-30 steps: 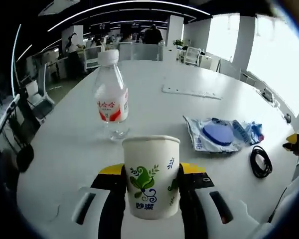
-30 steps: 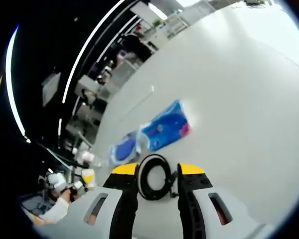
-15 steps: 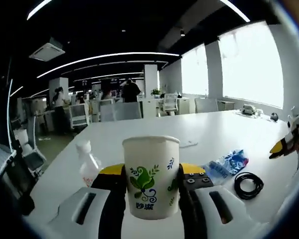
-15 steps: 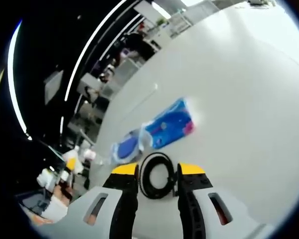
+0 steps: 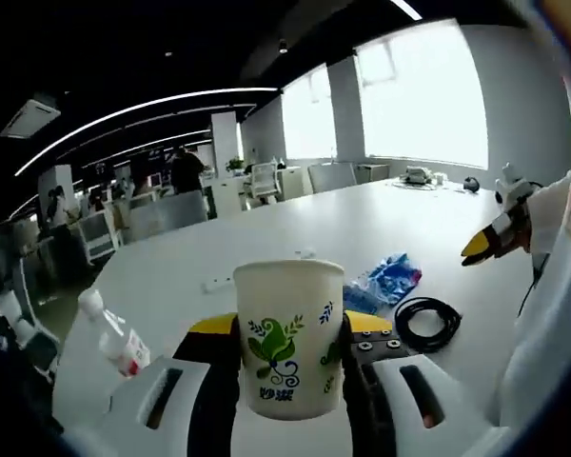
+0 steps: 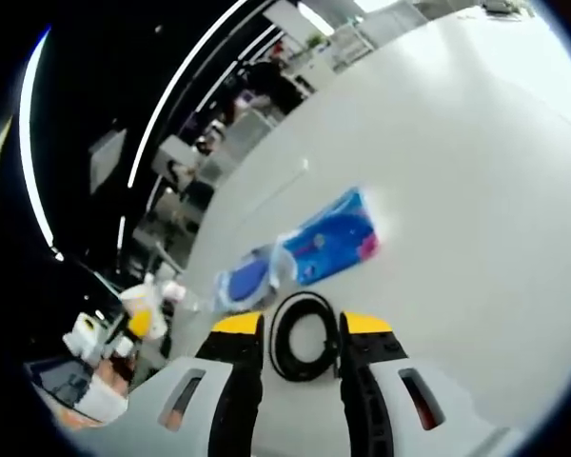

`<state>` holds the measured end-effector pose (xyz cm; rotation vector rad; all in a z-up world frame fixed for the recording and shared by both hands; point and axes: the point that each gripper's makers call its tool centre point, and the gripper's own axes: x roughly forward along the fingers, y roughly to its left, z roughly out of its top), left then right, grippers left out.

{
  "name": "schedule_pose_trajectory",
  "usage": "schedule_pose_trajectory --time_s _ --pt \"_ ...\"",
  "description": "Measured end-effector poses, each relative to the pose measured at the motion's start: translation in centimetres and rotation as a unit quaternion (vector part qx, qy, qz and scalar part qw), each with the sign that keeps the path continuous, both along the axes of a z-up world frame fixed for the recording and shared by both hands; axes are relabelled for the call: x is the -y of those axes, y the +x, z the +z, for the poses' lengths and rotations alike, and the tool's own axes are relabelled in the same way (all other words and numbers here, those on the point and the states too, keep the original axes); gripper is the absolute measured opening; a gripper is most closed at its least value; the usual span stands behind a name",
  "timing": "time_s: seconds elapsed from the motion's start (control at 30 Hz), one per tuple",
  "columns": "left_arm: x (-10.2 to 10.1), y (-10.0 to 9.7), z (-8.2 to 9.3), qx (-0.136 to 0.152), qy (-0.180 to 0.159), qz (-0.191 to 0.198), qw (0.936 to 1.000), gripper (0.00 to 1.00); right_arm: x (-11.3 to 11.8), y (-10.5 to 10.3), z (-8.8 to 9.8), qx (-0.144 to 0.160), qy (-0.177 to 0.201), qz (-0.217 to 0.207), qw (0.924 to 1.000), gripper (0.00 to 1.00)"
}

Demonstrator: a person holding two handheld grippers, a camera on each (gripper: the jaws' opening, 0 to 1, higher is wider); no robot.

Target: Arrange the tabletop items into an orderly group along one side of the table until the central work area is clear of visible clutter.

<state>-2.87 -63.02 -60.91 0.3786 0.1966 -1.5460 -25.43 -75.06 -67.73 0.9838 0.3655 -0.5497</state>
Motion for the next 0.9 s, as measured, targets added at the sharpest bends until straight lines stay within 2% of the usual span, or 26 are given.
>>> schedule_pose_trajectory --time_s 0.1,0.23,0.3,0.47,0.57,0.7,0.83,0.9 --pt "0.7 -2.3 -1.0 -0.039 0.017 -0.04 0.9983 0.41 -0.5 0.6 0.3 0.003 -0.006 0.016 0.9999 0.3" --pt "1.5 -4.6 -1.5 -0.046 0.023 -0.079 0.9955 0.41 -1.1 1.4 0.7 0.007 -0.01 0.035 0.9993 0.31" --pt "1.7 -5.5 -1.5 -0.04 0.027 -0.098 0.994 0.41 -1.5 1.9 1.0 0.012 -0.013 0.048 0.9987 0.31" --pt "1.4 -8.1 -3.1 -0.026 0.069 -0.165 0.9835 0.41 -2.3 3.5 2.2 0.025 -0.042 0.094 0.9944 0.33" --pt "1.3 -8.8 -3.5 -0.025 0.076 -0.173 0.9818 0.41 -3.2 5.0 3.6 0.043 -0.065 0.136 0.9876 0.34" --pt "1.1 -9.7 -3.8 -0.023 0.084 -0.184 0.979 0.42 -5.5 7.0 4.8 0.05 -0.086 0.213 0.9721 0.34" --pt "0.8 -10.2 -4.0 -0.005 0.094 -0.197 0.9758 0.42 -9.1 9.2 5.4 0.05 -0.105 0.306 0.945 0.34" --pt "0.8 -10.4 -3.9 0.0 0.096 -0.201 0.9748 0.42 -9.8 9.8 5.4 0.052 -0.105 0.318 0.9407 0.33"
